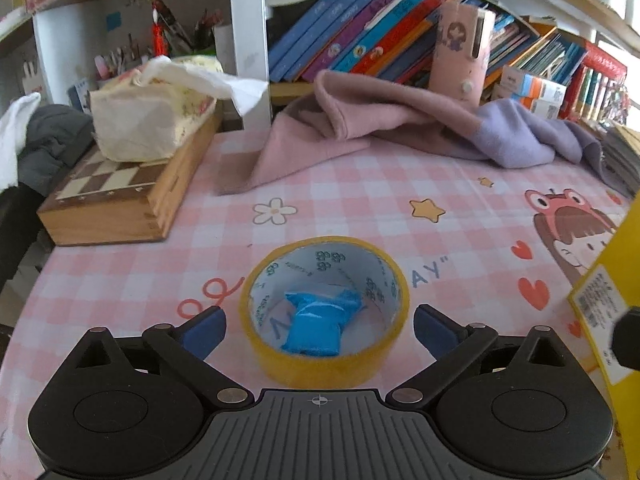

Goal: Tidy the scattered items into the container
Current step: 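Grasp the yellow tape roll with the left tool while the right tool grasps the blue bag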

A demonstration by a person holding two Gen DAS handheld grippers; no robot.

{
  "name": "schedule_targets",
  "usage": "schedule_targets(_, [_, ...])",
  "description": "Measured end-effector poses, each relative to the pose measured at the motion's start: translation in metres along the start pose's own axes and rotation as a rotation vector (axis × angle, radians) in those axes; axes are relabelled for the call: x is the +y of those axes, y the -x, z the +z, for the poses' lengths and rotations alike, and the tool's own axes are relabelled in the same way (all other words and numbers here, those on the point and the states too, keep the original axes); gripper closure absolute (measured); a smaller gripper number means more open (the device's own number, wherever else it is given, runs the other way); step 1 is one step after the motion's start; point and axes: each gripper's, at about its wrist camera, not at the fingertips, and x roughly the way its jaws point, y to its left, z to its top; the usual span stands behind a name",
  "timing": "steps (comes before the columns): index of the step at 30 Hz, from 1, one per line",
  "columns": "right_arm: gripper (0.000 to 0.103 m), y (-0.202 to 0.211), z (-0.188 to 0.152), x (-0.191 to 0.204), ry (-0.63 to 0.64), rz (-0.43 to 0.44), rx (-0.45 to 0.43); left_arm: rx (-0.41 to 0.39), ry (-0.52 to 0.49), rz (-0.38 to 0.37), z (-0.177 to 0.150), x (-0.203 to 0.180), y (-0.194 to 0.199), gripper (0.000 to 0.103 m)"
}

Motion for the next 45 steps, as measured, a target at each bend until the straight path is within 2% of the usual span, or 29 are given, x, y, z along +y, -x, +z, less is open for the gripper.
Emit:
schedule_targets(6, [0.012, -0.009, 0.001, -0.001, 0.008, 0.007, 0.024, 0.01, -0.037, 0.016, 0.001, -0.007, -0.016, 0.002])
schedule_targets(8, [0.012, -0.011, 0.001, -0.002, 0.015, 0.006, 0.026, 0.005, -0.027, 0.025, 0.001, -0.006, -0.017, 0.006])
schedule_targets(9, [0.012, -0.012, 0.002, -0.002, 0.017, 0.006, 0.027, 0.0, -0.023, 0.018, 0.002, -0.005, -0.017, 0.013])
schedule_targets(14, [0.012, -0.017, 0.005, -0.002, 0.029, 0.005, 0.03, -0.017, -0.027, -0.013, 0.003, 0.002, -0.003, 0.013])
schedule_targets(20, [0.012, -0.027, 0.02, 0.0, 0.075, -0.001, -0.015, -0.136, 0.174, -0.037, 0.011, 0.044, 0.054, 0.013])
schedule_targets(24, [0.012, -0.057, 0.027, 0.022, 0.184, 0.106, 0.082, -0.164, 0.274, -0.038, 0.005, 0.076, 0.091, 0.013])
schedule_targets(29, [0.014, -0.095, 0.028, 0.06, 0.318, 0.214, 0.106, -0.144, 0.396, -0.021, -0.013, 0.099, 0.121, 0.013])
schedule_targets(33, [0.032, -0.129, 0.028, 0.073, 0.28, 0.193, 0.155, -0.132, 0.434, 0.007, -0.029, 0.103, 0.138, 0.013])
schedule_targets(36, [0.036, -0.145, 0.028, 0.071, 0.201, 0.196, 0.184, -0.126, 0.431, 0.021, -0.036, 0.102, 0.151, 0.013])
schedule_targets(39, [0.047, -0.154, 0.024, 0.073, 0.189, 0.191, 0.217, -0.129, 0.429, 0.026, -0.042, 0.101, 0.162, 0.013])
schedule_targets(42, [0.061, -0.152, 0.02, 0.075, 0.218, 0.176, 0.178, -0.135, 0.443, 0.025, -0.048, 0.101, 0.169, 0.013])
schedule_targets(45, [0.063, -0.152, 0.022, 0.073, 0.202, 0.176, 0.183, -0.141, 0.451, 0.025, -0.051, 0.101, 0.174, 0.013])
